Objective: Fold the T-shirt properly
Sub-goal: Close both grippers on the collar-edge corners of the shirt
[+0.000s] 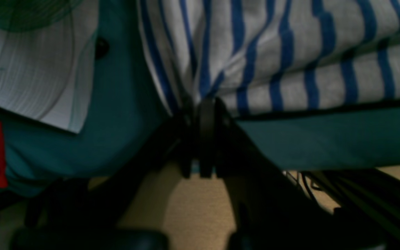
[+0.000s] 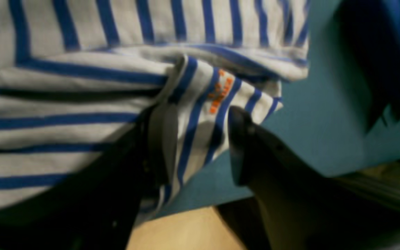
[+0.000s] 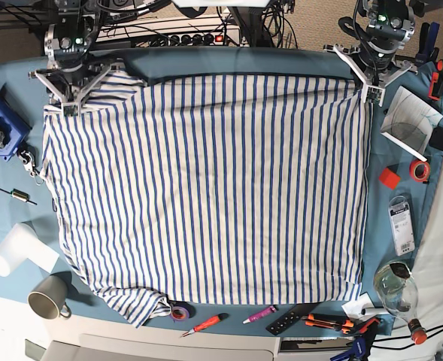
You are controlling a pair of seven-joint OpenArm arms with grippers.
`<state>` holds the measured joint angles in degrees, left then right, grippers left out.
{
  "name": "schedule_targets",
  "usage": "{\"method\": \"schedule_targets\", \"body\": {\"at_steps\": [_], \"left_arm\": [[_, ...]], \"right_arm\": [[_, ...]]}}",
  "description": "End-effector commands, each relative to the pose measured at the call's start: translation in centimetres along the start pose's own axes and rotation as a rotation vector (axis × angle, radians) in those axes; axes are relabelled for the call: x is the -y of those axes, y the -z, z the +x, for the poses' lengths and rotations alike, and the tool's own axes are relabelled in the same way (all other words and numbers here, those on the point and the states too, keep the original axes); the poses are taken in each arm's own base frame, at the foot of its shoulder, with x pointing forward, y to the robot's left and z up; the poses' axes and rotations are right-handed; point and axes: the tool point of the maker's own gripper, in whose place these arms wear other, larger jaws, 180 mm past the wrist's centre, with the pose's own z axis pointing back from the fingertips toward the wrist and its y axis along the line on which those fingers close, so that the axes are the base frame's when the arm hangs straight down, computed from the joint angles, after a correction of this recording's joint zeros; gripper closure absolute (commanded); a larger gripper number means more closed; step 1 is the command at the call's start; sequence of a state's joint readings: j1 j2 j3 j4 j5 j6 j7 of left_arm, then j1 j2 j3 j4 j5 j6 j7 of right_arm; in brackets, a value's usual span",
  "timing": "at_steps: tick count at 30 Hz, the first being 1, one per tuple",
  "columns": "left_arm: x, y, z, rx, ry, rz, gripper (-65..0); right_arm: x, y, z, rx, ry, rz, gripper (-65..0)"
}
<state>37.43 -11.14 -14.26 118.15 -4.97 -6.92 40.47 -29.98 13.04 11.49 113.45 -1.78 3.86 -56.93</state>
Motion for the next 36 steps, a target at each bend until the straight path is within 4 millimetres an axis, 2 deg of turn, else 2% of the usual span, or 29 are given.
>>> {"method": "schedule_targets", "body": {"at_steps": [1, 8, 9, 12, 20, 23, 27, 31, 36], "left_arm": [[-0.3, -0.3, 0.6, 0.026, 0.008, 0.01, 0.0], [-0.3, -0.3, 0.6, 0.026, 0.007, 0.01, 0.0], [-0.3, -0.3, 0.6, 0.026, 0.007, 0.01, 0.0], [-0.3, -0.3, 0.6, 0.026, 0.008, 0.01, 0.0], [-0.3, -0.3, 0.6, 0.027, 0.007, 0.011, 0.0], [-0.3, -0.3, 0.6, 0.027, 0.008, 0.01, 0.0], [-0.3, -0.3, 0.6, 0.027, 0.008, 0.01, 0.0], [-0.3, -0.3, 0.6, 0.027, 0.008, 0.01, 0.0], [-0.3, -0.3, 0.9, 0.043, 0.008, 0.01, 0.0]], "right_arm": [[0.1, -0.1, -0.1, -0.002, 0.003, 0.008, -25.0], [-0.5, -0.2, -0.8, -0.04, 0.023, 0.037, -24.4], [-0.4, -0.2, -1.0, -0.047, 0.023, 0.036, -20.7], [-0.3, -0.2, -1.2, -0.058, 0.017, 0.029, -0.4], [0.7, -0.4, -1.6, -0.09, -0.019, -0.026, 0.0], [0.8, -1.4, -0.2, -0.049, -0.02, -0.03, 0.0], [1.1, -3.7, 2.2, 0.036, -0.024, -0.039, 0.0], [0.8, -4.9, 1.5, 0.035, -0.043, -0.032, 0.0], [0.8, -5.0, 1.2, 0.031, -0.048, -0.03, 0.0]]}}
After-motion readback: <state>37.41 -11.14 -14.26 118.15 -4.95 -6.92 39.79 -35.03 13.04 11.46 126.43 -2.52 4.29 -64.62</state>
